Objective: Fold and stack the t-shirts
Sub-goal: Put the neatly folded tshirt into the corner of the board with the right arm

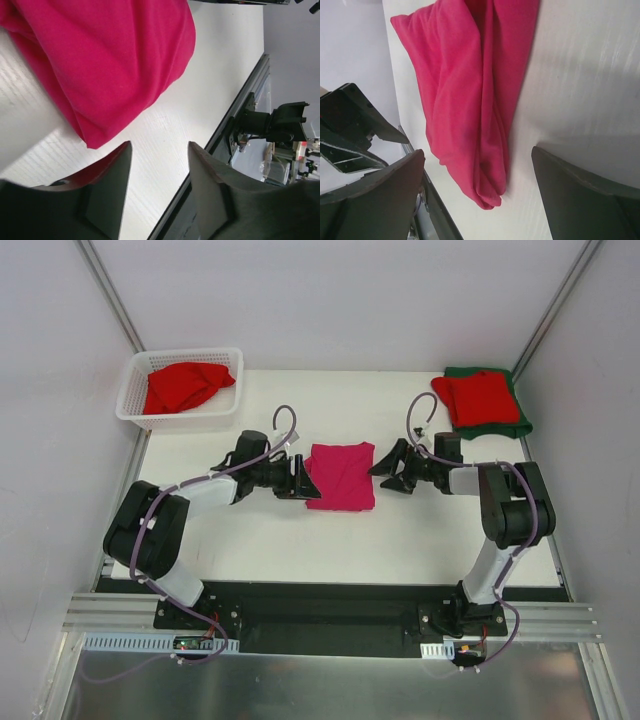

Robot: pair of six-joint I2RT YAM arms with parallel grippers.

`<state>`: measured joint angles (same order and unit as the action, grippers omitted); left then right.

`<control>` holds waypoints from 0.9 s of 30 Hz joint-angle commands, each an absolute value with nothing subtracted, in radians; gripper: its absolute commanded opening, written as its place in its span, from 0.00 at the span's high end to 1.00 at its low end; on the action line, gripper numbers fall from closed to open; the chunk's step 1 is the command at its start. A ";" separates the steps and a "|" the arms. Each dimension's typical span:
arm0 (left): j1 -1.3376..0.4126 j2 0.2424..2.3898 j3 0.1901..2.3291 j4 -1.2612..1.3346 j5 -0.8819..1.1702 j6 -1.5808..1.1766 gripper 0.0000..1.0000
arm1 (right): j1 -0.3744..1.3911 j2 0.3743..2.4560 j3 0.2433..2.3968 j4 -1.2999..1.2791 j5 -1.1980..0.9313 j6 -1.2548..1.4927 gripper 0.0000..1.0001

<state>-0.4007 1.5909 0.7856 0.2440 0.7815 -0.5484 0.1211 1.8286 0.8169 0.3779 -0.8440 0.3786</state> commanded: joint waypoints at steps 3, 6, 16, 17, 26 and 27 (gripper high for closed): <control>-0.383 1.601 0.888 0.153 0.661 -0.474 0.64 | 0.121 1.853 0.842 0.469 -0.870 0.414 0.08; -0.376 1.609 0.928 0.092 0.582 -0.453 0.89 | 0.121 1.867 0.845 0.479 -0.874 0.428 0.08; -0.365 1.660 1.038 -0.127 0.310 -0.368 1.00 | 0.120 1.904 0.838 0.514 -0.876 0.442 0.08; -0.367 1.683 1.048 -0.144 0.296 -0.361 1.00 | 0.120 1.910 0.838 0.515 -0.876 0.442 0.07; -0.367 1.779 1.109 -0.192 0.216 -0.354 1.00 | 0.123 1.922 0.842 0.517 -0.880 0.439 0.07; -0.368 1.787 1.121 -0.192 0.219 -0.354 1.00 | 0.124 1.922 0.842 0.517 -0.881 0.440 0.07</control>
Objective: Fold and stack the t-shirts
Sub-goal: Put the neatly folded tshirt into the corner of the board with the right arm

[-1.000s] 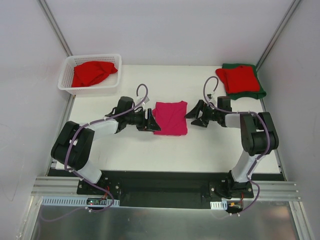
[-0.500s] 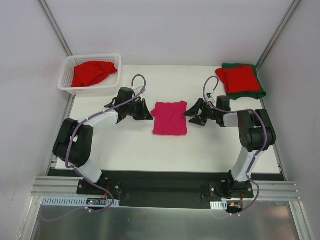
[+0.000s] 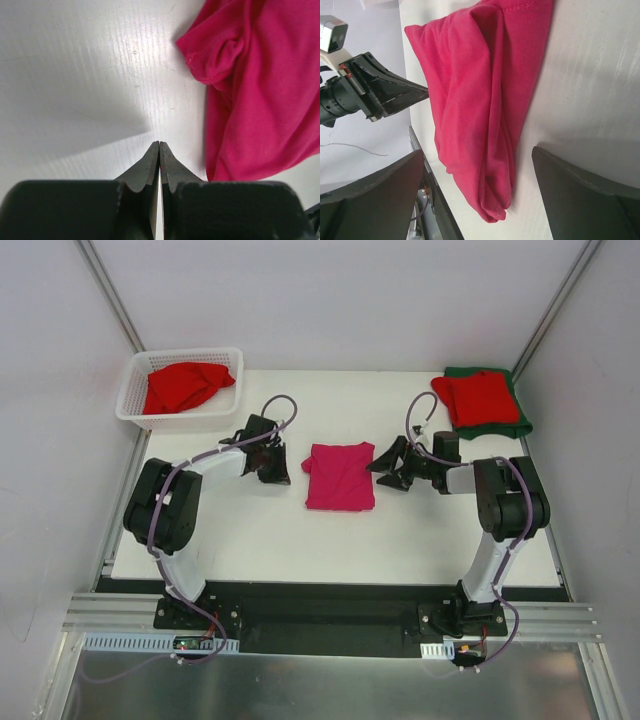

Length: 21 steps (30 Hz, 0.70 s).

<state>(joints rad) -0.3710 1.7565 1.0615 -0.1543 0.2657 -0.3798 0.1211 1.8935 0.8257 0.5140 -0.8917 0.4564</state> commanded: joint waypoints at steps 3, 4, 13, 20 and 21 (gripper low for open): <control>-0.376 1.821 1.146 -0.195 0.224 -0.354 1.00 | 0.129 1.928 0.845 0.517 -0.884 0.440 0.06; -0.379 1.842 1.157 -0.195 0.224 -0.356 1.00 | 0.136 1.933 0.845 0.517 -0.882 0.440 0.06; -0.419 1.922 1.243 -0.207 0.241 -0.348 1.00 | 0.181 1.968 0.870 0.515 -0.871 0.449 0.06; -0.429 1.936 1.259 -0.207 0.253 -0.350 1.00 | 0.207 1.996 0.890 0.502 -0.864 0.451 0.05; -0.431 1.942 1.262 -0.207 0.255 -0.350 1.00 | 0.210 1.999 0.890 0.500 -0.861 0.451 0.05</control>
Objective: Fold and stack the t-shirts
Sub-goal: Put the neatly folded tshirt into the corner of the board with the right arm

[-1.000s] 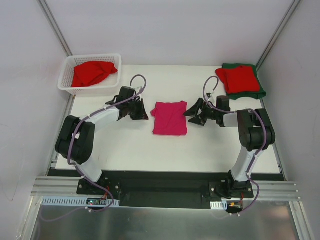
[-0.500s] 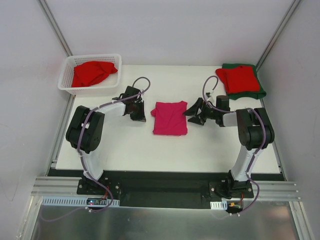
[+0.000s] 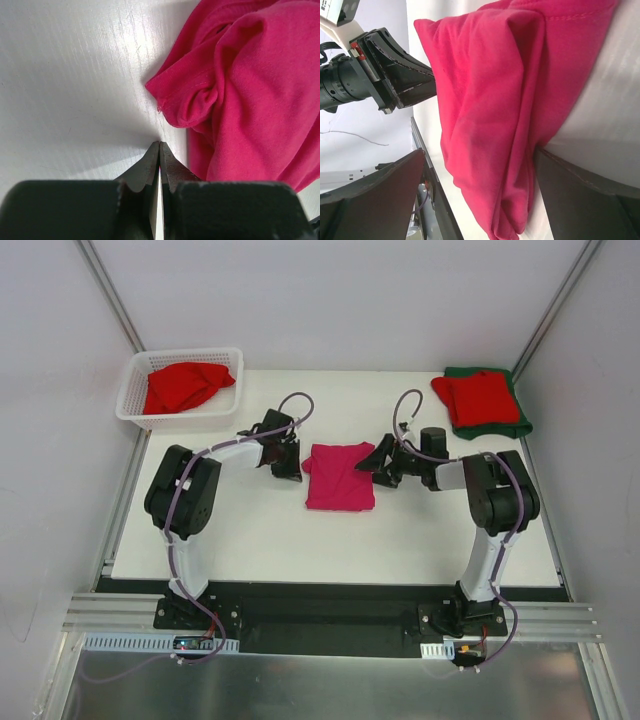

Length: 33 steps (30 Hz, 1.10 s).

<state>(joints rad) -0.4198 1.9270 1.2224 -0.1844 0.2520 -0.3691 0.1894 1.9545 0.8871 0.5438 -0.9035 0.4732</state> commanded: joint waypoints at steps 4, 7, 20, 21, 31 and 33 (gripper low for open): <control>-0.449 1.959 1.281 -0.209 0.258 -0.351 1.00 | 0.218 2.002 0.884 0.500 -0.854 0.448 0.05; -0.462 1.973 1.301 -0.212 0.261 -0.354 1.00 | 0.218 2.002 0.873 0.494 -0.853 0.448 0.05; -0.482 2.003 1.361 -0.241 0.272 -0.348 1.00 | 0.216 2.077 0.828 0.698 -0.900 0.595 0.05; -0.483 2.003 1.361 -0.242 0.272 -0.350 1.00 | 0.218 2.082 0.830 0.715 -0.907 0.610 0.05; -0.483 2.010 1.370 -0.245 0.278 -0.348 1.00 | 0.245 2.088 0.854 0.749 -0.927 0.670 0.05; -0.485 2.010 1.370 -0.247 0.279 -0.350 1.00 | 0.262 2.088 0.868 0.739 -0.923 0.667 0.05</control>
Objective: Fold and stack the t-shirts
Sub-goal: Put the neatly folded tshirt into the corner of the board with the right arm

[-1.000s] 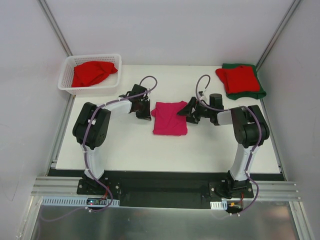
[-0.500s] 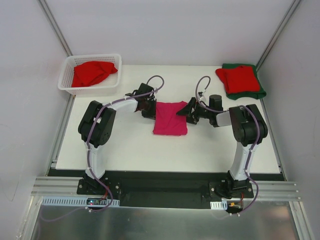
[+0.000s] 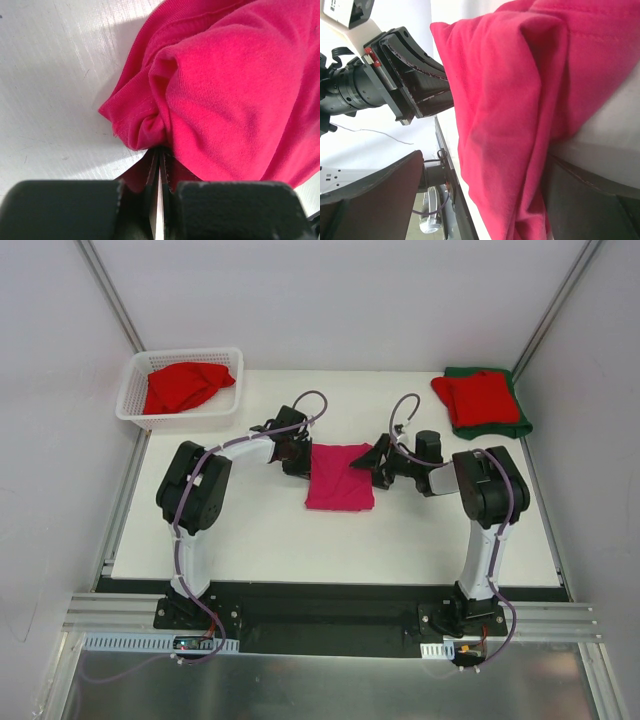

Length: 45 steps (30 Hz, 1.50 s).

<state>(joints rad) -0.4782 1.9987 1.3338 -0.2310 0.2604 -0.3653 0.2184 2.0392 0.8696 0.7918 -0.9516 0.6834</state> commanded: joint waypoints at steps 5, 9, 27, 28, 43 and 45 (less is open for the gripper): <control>-0.485 2.009 1.371 -0.248 0.285 -0.348 1.00 | 0.298 2.098 0.891 0.712 -0.914 0.663 0.05; -0.486 2.011 1.374 -0.249 0.287 -0.348 1.00 | 0.330 2.111 0.905 0.706 -0.904 0.666 0.05; -0.486 2.005 1.361 -0.250 0.284 -0.342 1.00 | 0.345 2.134 0.905 0.706 -0.902 0.664 0.90; -0.486 2.006 1.359 -0.250 0.282 -0.344 1.00 | 0.345 2.135 0.905 0.704 -0.903 0.663 0.95; -0.477 1.775 1.233 -0.247 0.219 -0.351 0.49 | 0.359 2.048 0.925 0.640 -0.919 0.601 0.99; -0.474 1.729 1.203 -0.248 0.209 -0.356 0.33 | 0.362 2.030 0.939 0.608 -0.916 0.581 0.99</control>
